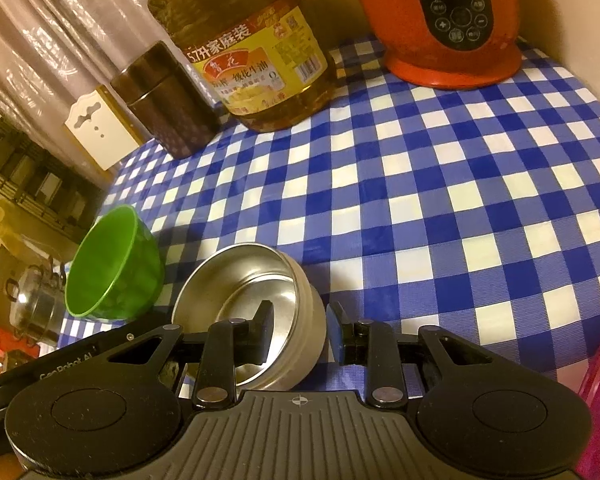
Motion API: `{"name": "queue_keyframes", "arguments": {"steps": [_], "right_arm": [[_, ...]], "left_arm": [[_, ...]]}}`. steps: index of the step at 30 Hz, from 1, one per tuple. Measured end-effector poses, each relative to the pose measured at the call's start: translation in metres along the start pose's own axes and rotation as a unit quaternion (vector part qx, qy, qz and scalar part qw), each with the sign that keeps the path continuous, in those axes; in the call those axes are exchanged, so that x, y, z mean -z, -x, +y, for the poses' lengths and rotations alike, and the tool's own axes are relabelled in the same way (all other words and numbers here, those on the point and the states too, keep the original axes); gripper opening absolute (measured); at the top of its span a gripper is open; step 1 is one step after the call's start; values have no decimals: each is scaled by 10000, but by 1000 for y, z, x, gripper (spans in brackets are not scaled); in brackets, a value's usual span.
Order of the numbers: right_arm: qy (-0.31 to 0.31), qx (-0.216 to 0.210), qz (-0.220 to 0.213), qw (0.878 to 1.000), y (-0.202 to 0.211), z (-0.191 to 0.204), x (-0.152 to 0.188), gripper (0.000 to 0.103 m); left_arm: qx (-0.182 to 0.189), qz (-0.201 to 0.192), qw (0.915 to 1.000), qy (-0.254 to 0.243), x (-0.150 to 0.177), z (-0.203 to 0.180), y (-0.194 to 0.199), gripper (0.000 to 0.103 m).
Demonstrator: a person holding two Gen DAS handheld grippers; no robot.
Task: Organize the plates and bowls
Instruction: 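Grip the nested steel and white bowls with both tools and lift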
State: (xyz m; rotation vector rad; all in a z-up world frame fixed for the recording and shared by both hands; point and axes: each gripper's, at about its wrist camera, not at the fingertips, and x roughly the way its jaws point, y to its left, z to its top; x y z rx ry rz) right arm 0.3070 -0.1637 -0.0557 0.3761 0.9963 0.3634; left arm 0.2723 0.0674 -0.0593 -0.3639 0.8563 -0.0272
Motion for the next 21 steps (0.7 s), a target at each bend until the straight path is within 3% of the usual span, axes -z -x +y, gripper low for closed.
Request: {"name": "queue_keyframes", "arguments": {"steps": [21], "right_arm": [[14,-15,221,9998,-28,1,3,29]], "left_arm": [[5,350,9993,133,9,0,-34,24]]}}
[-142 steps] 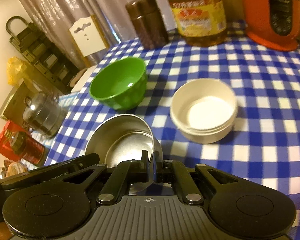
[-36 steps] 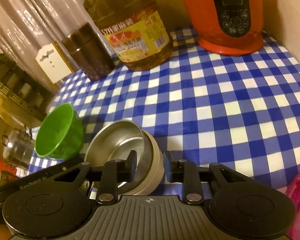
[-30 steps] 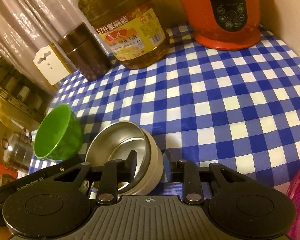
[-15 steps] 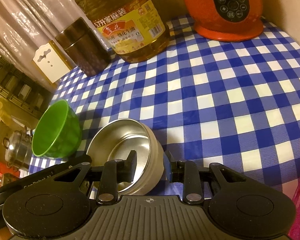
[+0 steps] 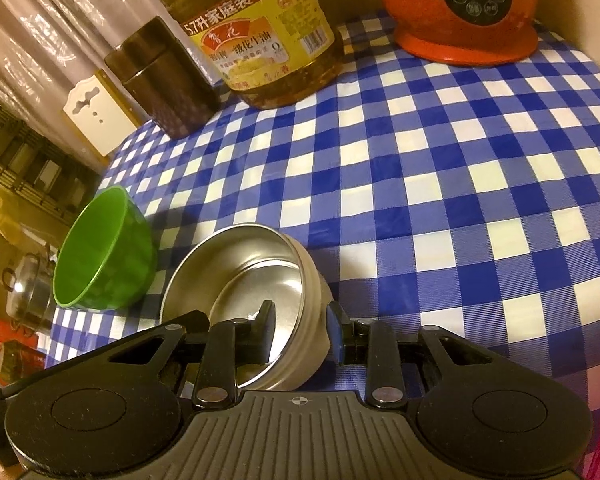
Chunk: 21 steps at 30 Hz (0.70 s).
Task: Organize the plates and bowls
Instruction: 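Grip the nested steel and white bowls with both tools and lift, then carry the nested bowls with both tools and lower them into the green bowl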
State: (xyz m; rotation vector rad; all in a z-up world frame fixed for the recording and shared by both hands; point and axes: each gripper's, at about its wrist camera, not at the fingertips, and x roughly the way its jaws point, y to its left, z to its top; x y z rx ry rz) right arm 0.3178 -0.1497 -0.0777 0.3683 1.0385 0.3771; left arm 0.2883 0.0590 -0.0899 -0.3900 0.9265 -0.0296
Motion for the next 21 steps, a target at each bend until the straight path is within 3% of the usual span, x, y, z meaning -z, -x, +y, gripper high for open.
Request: {"name": "queue_keyframes", "arguments": {"steps": [8,11,21], "right_arm": [[-13,19,11,10000,-3,1,2,29],[31,90,10,10000,-3,2,2,22],[148,205,57,9997,5,7,9,16]], "left_arm": [[7,-12,10000,-30,0,-2,-2,19],[-8,-19,10000,-51,1,-3,-1,19],[-62,-11,10000,-63,6,0,13,16]]}}
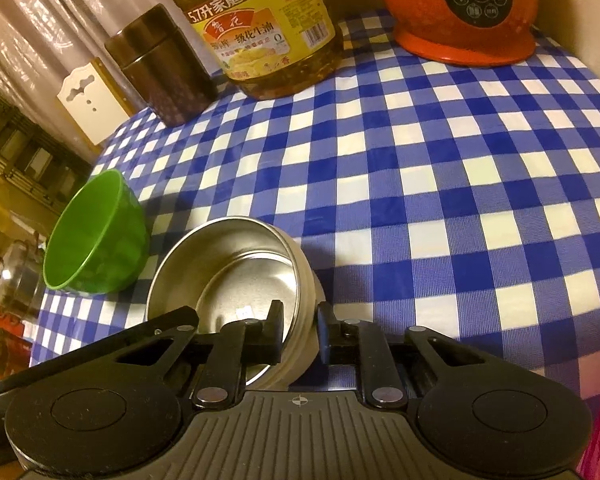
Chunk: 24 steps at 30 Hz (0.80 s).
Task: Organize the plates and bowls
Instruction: 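Carry the nested bowls with both tools and lower them into the green bowl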
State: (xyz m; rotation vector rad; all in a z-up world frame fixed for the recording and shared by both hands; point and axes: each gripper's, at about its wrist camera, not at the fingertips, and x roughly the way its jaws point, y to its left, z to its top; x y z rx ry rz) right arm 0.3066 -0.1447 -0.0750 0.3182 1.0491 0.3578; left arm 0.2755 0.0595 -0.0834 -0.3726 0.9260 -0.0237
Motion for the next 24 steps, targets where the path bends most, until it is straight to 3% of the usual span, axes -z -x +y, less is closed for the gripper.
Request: {"name": "queue_keyframes", "arguments": {"steps": [11,24], "right_arm": [[184,-113,-132,9997,33,30,1,15],[428,-540,-365,9970,64,96,-23,15]], "left_arm": [[-18,-197,9997,116,-2,9,44,14],[-204,-659,9975,182,-41,29,112,14]]}}
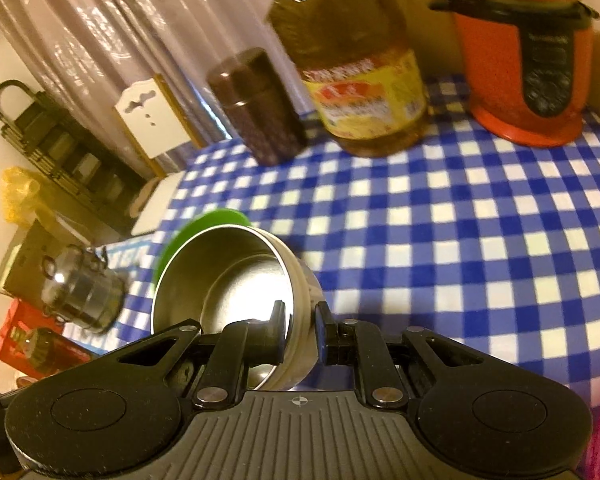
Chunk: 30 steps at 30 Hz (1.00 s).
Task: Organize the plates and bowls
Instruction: 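Carry the nested bowls with both tools and lower them into the green bowl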
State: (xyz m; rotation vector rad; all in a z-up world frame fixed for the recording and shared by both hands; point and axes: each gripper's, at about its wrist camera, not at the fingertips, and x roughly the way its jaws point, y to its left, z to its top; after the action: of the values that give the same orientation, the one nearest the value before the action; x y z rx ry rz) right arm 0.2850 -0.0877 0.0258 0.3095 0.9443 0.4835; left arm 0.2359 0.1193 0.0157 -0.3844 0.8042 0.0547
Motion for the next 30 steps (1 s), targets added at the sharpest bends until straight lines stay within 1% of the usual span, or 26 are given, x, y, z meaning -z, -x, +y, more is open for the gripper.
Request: {"name": "queue_keyframes", "arguments": {"steps": [6,13,23,30], "right_arm": [[85,-161,-7,9998,-9,26,-14,15],[218,-306,65,9993,-38,48,-27,15],[143,-431,180,9988,-85,55,-45,14],[226,-351,313,9986,-116,54,-47,13]], "left_arm": [[-138,-129,9998,18,-22,16,12,14],[-278,-207,9994,92,-44,41,7,14],[-447,-222,9987,41,-70,65,-20,14],[-526,-83,9986,-46,-73,76,-48,14]]}}
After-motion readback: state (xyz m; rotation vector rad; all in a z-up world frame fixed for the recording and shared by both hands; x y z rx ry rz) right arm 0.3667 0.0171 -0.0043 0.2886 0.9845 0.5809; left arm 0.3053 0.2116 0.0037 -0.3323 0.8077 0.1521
